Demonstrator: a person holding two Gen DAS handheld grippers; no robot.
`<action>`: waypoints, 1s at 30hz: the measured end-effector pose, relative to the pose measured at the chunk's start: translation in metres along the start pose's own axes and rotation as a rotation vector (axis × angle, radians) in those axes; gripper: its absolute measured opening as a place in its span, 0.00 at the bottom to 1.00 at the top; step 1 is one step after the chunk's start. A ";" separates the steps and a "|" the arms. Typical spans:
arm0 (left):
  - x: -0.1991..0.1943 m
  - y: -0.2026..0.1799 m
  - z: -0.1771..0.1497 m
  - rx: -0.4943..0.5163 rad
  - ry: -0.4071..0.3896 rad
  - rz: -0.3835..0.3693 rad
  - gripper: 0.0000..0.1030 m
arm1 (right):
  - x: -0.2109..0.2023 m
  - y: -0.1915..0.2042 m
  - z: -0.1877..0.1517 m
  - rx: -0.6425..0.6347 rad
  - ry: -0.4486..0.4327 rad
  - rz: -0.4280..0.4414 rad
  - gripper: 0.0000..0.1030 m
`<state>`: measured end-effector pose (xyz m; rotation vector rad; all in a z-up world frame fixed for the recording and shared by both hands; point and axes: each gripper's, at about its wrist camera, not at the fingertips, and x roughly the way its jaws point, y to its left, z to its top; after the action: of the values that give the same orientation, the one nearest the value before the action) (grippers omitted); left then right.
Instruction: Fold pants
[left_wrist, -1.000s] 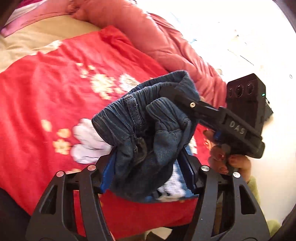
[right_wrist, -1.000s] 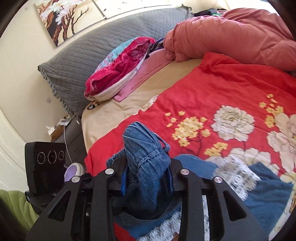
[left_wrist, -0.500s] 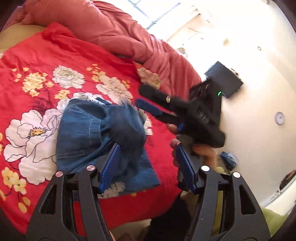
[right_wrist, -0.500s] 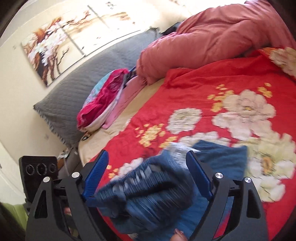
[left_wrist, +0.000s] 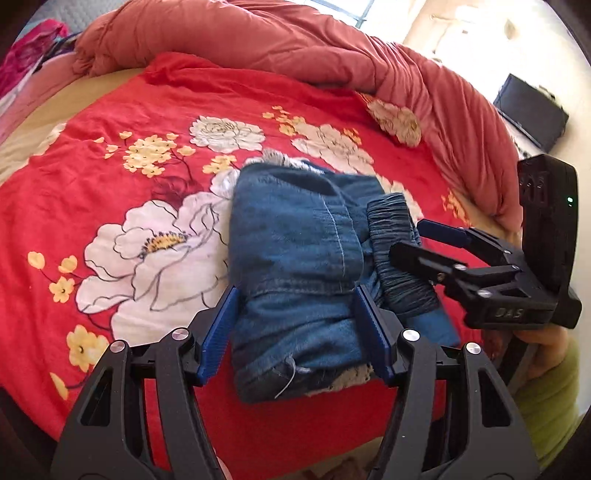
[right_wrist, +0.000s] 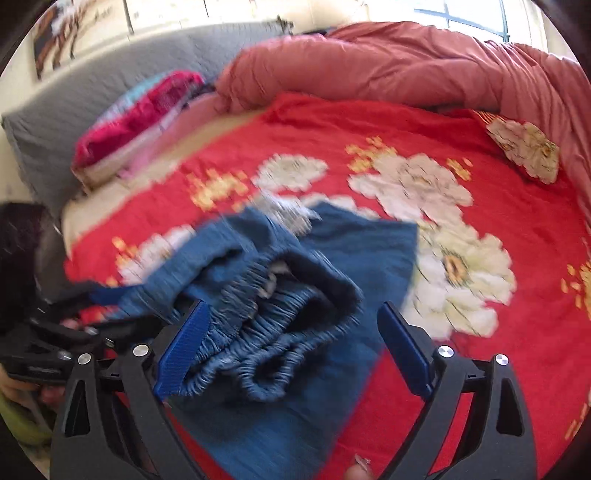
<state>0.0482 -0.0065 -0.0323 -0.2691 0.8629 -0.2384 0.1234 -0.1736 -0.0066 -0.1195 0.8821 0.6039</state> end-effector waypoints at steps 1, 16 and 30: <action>-0.001 -0.002 -0.004 0.008 0.004 -0.003 0.56 | 0.001 -0.004 -0.005 0.012 0.009 -0.005 0.88; 0.002 -0.006 -0.007 0.035 0.011 0.040 0.62 | -0.008 -0.022 -0.017 0.075 -0.030 -0.012 0.88; -0.005 -0.011 -0.009 0.055 0.023 0.059 0.63 | -0.040 -0.015 -0.013 0.105 -0.140 0.033 0.89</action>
<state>0.0366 -0.0166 -0.0309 -0.1893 0.8847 -0.2100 0.1036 -0.2076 0.0131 0.0318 0.7797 0.5887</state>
